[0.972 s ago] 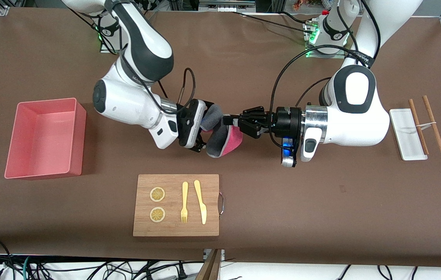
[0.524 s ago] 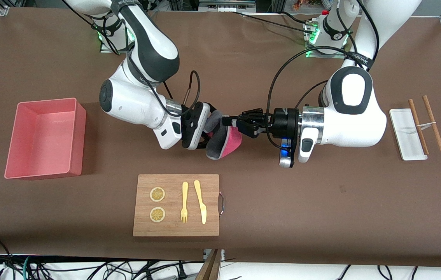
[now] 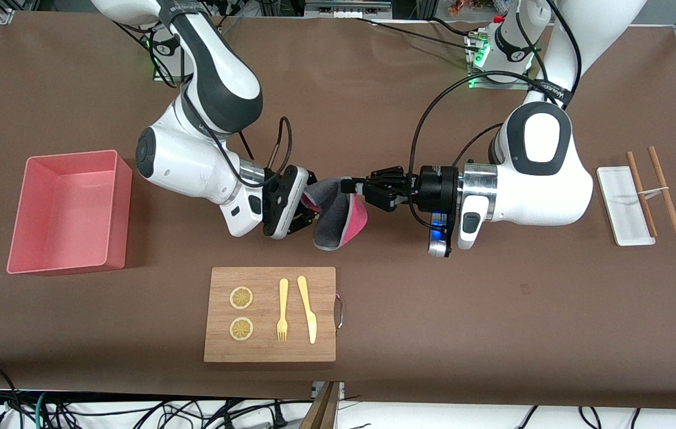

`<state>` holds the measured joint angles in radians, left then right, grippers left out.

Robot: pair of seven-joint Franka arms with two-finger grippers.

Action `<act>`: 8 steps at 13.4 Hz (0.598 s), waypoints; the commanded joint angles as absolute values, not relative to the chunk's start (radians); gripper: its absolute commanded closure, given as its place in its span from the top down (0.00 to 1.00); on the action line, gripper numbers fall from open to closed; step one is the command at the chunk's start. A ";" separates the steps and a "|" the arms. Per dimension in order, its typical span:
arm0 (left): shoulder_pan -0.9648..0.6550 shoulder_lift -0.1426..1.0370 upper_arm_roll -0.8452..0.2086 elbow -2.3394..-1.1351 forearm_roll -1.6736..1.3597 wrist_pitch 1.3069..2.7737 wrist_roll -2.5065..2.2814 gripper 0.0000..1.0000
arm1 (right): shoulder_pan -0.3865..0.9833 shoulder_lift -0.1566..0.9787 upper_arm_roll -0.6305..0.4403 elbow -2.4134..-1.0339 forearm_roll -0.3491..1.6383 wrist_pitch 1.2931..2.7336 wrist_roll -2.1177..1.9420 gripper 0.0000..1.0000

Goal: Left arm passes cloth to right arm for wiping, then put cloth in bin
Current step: 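Grasp the cloth with the right gripper and open the left gripper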

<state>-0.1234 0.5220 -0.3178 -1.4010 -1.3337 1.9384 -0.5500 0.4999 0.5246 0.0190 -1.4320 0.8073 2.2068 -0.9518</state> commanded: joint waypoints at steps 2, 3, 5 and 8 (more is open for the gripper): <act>-0.124 0.522 -0.316 -1.384 -1.318 1.942 -0.551 1.00 | 0.500 0.505 -0.043 -1.410 0.789 2.076 -0.950 0.00; -0.121 0.520 -0.316 -1.384 -1.318 1.942 -0.551 1.00 | 0.500 0.496 -0.060 -1.410 0.785 2.044 -0.950 0.00; -0.118 0.519 -0.316 -1.382 -1.319 1.941 -0.552 1.00 | 0.500 0.480 -0.083 -1.410 0.756 1.978 -0.948 0.00; -0.110 0.509 -0.313 -1.379 -1.319 1.936 -0.584 1.00 | 0.482 0.446 -0.130 -1.419 0.726 1.858 -0.942 0.00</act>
<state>-0.1157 0.5205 -0.3155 -1.3895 -1.3337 1.9384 -0.5554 0.4981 0.4769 -0.1107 -1.4112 0.7528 1.9322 -0.9517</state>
